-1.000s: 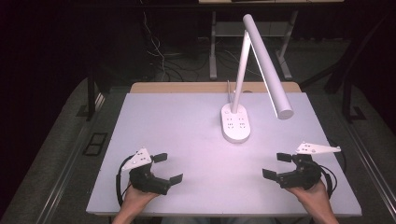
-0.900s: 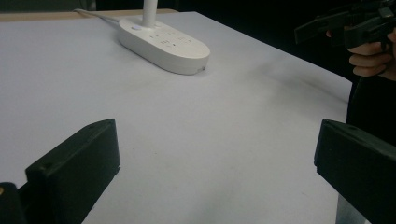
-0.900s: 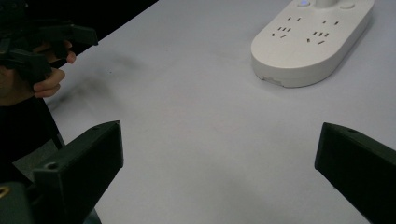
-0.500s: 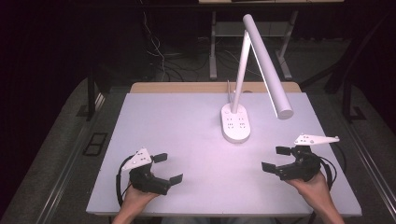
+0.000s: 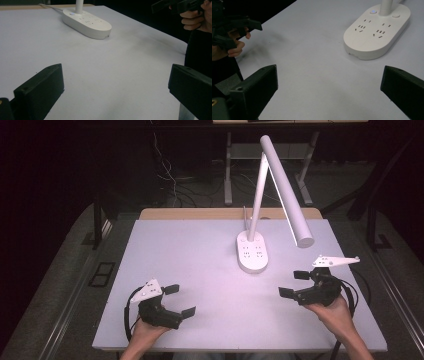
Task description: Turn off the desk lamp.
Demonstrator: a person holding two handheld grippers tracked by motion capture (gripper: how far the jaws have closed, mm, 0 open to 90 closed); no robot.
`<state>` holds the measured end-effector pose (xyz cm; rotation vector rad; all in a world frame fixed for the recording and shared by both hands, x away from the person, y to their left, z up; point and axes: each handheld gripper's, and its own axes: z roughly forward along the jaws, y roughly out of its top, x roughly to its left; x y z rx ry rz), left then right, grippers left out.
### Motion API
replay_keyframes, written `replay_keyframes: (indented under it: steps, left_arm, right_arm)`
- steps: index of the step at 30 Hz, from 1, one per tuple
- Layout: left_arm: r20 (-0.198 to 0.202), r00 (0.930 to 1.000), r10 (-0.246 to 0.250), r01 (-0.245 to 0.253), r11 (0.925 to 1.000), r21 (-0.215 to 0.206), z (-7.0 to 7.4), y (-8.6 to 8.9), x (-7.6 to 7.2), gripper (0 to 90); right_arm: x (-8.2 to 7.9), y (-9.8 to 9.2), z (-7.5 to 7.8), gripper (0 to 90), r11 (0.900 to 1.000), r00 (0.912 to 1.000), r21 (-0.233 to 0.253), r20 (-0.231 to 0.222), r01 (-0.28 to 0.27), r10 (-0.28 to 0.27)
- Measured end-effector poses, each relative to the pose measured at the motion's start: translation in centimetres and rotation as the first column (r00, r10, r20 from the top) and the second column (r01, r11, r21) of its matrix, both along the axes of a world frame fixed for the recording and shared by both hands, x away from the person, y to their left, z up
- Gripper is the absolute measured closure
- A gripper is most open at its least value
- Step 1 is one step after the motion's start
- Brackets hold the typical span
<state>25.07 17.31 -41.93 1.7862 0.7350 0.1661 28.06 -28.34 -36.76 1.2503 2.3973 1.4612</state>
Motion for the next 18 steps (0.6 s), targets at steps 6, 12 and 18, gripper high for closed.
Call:
replay_keyframes:
  steps: [6, 12, 18]
  left_arm:
    - [-0.001, 1.0, -0.002, 0.002, 1.0, 0.0, 0.0, 0.0, 0.0, 0.0]
    - [0.0, 1.0, -0.002, 0.002, 1.0, -0.002, 0.0, 0.0, 0.0, 0.0]
    - [0.0, 1.0, -0.001, 0.001, 1.0, -0.003, 0.0, -0.1, 0.0, 0.0]
  right_arm:
    - [0.8, 0.4, 0.4, 1.1, 1.0, 0.9999, -0.006, -0.001, -0.012, 0.012]
    - [1.6, 0.9, 0.9, 1.1, 1.0, 0.9998, -0.009, 0.01, -0.017, 0.017]
    - [2.6, 1.5, 1.9, 1.1, 0.999, 0.9992, -0.02, 0.02, -0.033, 0.033]
